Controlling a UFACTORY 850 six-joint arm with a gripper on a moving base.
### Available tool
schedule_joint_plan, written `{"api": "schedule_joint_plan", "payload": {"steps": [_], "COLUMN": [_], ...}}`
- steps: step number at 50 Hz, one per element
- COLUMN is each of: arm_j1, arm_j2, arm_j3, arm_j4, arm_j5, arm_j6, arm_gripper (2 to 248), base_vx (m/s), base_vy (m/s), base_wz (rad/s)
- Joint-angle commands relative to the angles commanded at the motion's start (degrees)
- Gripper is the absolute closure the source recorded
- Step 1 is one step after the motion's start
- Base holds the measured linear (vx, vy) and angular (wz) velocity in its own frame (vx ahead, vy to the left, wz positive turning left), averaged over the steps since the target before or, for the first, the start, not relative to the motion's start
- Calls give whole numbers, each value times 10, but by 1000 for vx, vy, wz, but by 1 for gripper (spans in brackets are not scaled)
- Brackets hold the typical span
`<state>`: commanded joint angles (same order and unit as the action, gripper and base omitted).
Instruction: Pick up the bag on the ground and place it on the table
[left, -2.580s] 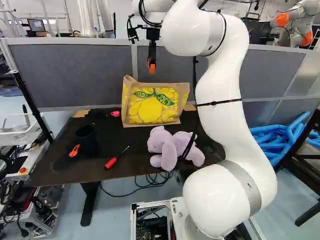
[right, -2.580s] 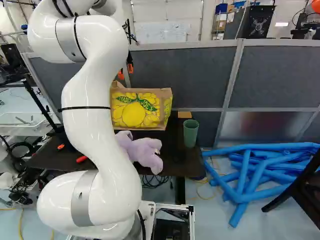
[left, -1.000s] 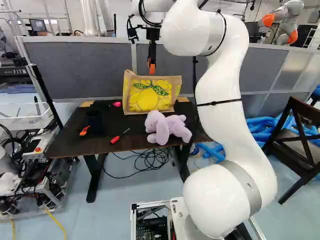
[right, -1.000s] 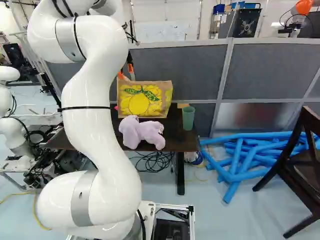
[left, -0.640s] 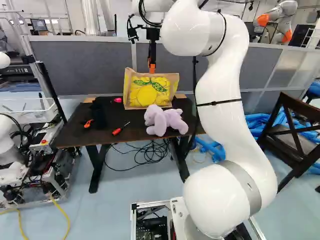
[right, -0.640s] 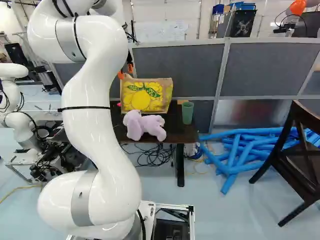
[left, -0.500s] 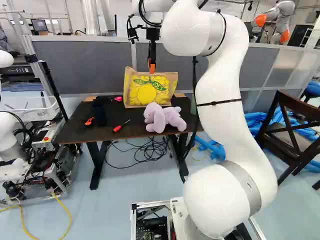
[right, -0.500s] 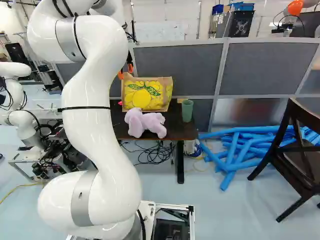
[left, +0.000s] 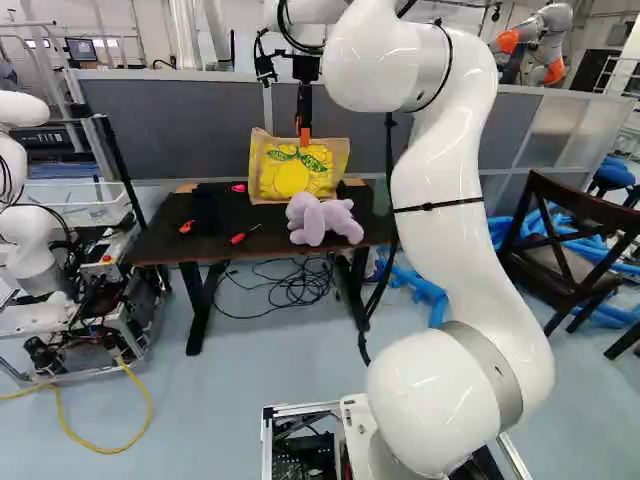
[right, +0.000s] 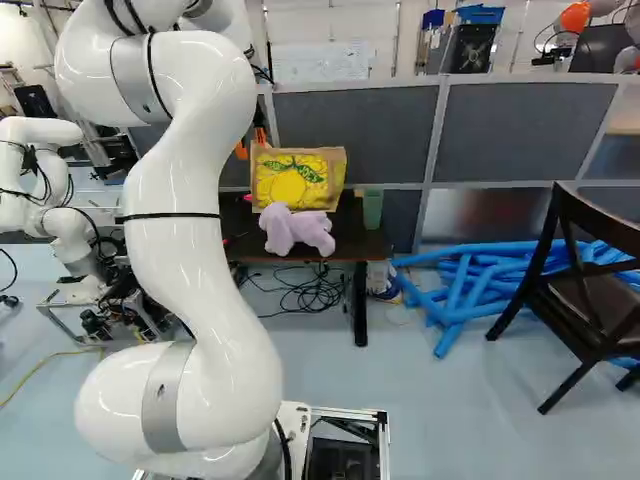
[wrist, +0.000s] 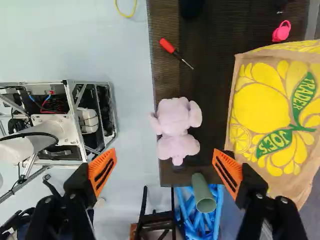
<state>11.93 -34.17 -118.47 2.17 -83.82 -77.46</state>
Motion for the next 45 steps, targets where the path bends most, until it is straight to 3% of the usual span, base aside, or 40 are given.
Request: {"api": "schedule_joint_plan", "payload": {"steps": [27,45], "arm_j1": [0,0], "arm_j2": [0,0], "arm_j3": [0,0], "arm_j4": [0,0], "arm_j5": [0,0], "arm_j6": [0,0], "arm_gripper": [3,3], "base_vx": [-181,-69], "base_vy": [-5,-1], "base_wz": [0,3]}}
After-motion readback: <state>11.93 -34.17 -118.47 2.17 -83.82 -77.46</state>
